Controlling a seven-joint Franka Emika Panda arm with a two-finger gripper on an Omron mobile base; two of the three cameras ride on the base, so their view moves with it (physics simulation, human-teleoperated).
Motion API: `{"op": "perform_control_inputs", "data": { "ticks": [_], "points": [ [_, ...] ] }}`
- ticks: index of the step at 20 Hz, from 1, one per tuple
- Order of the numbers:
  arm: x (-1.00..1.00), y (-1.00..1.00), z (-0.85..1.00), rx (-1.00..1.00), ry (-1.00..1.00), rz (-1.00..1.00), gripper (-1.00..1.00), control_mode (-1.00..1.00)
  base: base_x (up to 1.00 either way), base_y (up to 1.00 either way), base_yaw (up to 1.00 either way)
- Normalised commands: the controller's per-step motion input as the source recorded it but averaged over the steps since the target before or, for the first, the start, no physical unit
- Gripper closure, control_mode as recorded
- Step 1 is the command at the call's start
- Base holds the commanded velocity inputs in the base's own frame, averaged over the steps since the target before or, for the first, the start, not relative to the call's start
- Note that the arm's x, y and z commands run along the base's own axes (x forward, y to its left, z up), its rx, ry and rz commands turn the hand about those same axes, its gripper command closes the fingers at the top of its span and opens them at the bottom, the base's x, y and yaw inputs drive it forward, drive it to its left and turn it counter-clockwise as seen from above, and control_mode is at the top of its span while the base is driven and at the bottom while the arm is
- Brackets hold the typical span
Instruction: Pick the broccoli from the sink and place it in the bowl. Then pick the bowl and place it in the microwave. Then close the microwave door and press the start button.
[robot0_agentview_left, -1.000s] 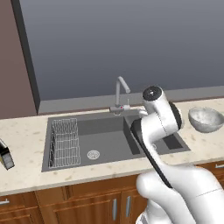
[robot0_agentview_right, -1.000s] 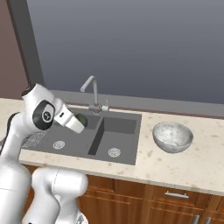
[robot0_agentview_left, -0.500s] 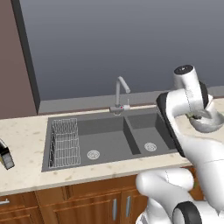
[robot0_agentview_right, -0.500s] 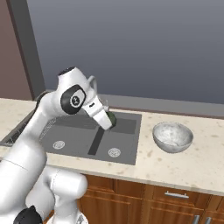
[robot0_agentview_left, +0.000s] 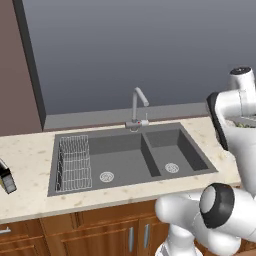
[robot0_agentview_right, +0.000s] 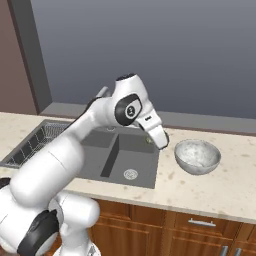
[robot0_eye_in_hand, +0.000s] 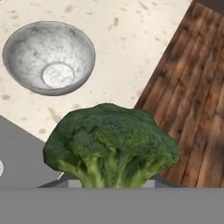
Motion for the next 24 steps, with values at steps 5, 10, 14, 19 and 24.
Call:
{"op": "perform_control_inputs", "data": {
  "ticks": [5,10,14,19,24],
  "points": [
    [0.24,-0.99,-0.29,0.05,0.0,0.12,1.0,-1.0,0.0,0.0,0.0],
    [0.72,-0.75,-0.49,0.01,0.0,0.27,1.0,-1.0,0.0,0.0,0.0],
    [0.87,-0.49,-0.38,0.0,0.01,0.25,1.0,-1.0,0.0,0.0,0.0],
    [0.65,-0.17,-0.36,0.0,0.02,0.22,1.0,-1.0,0.0,0.0,0.0],
    [0.52,-0.09,-0.4,0.0,0.12,0.15,1.0,-1.0,0.0,0.0,0.0]
  ]
}}
